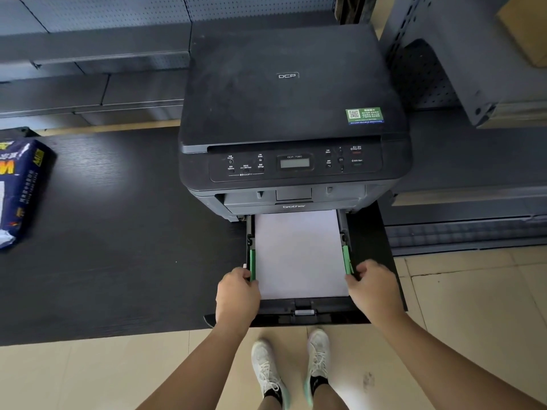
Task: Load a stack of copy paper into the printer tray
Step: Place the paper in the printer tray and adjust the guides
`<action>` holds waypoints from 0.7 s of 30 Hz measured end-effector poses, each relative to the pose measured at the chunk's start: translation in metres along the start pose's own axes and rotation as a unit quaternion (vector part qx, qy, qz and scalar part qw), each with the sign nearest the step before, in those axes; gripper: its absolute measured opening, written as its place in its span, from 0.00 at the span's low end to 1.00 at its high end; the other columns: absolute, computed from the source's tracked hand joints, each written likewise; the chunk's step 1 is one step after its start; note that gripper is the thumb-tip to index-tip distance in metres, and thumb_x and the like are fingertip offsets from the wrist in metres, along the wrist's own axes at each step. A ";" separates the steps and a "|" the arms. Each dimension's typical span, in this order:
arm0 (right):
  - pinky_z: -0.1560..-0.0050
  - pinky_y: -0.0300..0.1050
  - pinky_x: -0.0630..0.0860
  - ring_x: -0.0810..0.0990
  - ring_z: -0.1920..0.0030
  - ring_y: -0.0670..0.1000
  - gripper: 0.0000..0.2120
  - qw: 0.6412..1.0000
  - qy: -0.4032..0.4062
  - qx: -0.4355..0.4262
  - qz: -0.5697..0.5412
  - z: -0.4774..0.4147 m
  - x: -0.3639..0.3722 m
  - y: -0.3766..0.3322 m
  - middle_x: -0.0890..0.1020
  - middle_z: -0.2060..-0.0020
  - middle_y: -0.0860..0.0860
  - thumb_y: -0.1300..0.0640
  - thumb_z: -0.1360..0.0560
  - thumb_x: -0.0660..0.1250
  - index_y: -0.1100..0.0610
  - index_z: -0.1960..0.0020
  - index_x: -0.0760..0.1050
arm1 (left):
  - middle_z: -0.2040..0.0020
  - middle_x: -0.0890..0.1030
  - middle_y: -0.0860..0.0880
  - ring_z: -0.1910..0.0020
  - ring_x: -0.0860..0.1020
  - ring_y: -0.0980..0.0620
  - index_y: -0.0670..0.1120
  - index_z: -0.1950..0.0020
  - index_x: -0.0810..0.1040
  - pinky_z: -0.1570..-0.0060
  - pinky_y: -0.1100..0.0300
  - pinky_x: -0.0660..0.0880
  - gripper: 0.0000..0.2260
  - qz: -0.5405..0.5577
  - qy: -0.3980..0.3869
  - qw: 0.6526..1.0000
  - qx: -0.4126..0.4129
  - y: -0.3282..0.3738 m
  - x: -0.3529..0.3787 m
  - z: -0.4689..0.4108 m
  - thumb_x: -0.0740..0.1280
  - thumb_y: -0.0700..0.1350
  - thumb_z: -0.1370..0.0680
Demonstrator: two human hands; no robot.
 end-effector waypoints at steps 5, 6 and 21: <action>0.65 0.45 0.79 0.82 0.62 0.54 0.11 1.000 0.006 -0.007 0.002 0.001 0.010 -0.003 0.83 0.58 0.56 0.57 0.28 0.72 0.61 0.47 0.82 | 0.48 0.84 0.45 0.56 0.79 0.48 0.43 0.42 0.81 0.58 0.60 0.72 0.12 0.029 0.003 0.999 -0.025 -0.004 0.003 -0.003 0.68 0.40 0.25; 0.65 0.44 0.79 0.82 0.62 0.54 0.11 1.000 0.009 -0.006 -0.002 0.000 0.010 -0.004 0.84 0.58 0.56 0.58 0.28 0.72 0.61 0.47 0.82 | 0.48 0.84 0.45 0.57 0.78 0.49 0.43 0.42 0.81 0.58 0.60 0.72 0.12 0.028 0.003 0.999 -0.026 -0.005 0.003 -0.005 0.69 0.40 0.25; 0.62 0.51 0.80 0.81 0.60 0.57 0.06 0.999 0.027 -0.046 -0.011 -0.001 0.012 -0.007 0.82 0.59 0.58 0.64 0.28 0.70 0.65 0.52 0.82 | 0.64 0.78 0.46 0.66 0.73 0.46 0.42 0.64 0.75 0.69 0.59 0.68 0.07 -0.019 -0.019 0.999 -0.046 0.003 0.016 -0.001 0.62 0.34 0.27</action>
Point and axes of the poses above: each hand's wrist, its own z-axis away from the middle knuckle, its own x-axis out of the palm, y = z × x, the point moved 9 cm from there along -z, towards the middle knuckle
